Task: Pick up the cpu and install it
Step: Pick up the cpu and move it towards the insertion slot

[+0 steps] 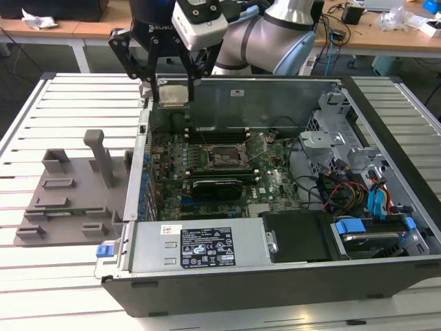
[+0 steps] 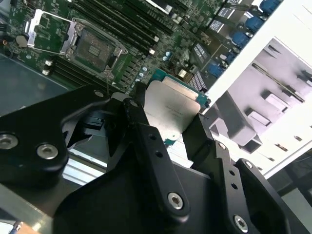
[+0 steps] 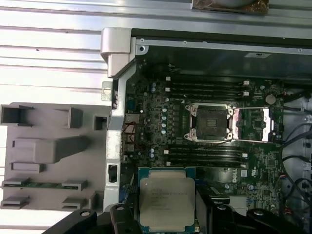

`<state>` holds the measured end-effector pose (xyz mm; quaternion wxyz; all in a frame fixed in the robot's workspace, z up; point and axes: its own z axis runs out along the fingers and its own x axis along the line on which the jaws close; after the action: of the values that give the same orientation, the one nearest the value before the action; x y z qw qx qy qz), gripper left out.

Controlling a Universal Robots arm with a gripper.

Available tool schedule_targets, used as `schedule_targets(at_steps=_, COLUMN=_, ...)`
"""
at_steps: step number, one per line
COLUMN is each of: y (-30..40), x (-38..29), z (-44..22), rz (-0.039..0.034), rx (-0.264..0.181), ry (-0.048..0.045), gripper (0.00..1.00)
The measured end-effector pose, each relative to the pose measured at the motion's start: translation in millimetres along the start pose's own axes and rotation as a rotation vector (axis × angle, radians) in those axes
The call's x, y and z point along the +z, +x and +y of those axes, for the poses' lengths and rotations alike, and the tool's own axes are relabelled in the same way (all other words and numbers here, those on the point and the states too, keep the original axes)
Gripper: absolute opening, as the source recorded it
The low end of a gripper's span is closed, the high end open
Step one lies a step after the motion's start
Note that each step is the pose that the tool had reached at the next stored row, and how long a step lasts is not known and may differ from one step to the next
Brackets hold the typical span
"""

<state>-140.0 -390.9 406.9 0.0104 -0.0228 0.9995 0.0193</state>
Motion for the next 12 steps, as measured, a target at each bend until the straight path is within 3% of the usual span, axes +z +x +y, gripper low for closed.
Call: schedule_targets(at_steps=12, y=-20.8, x=0.4, z=-0.9, rz=0.0008, rx=0.0, ry=0.0009, gripper=0.55)
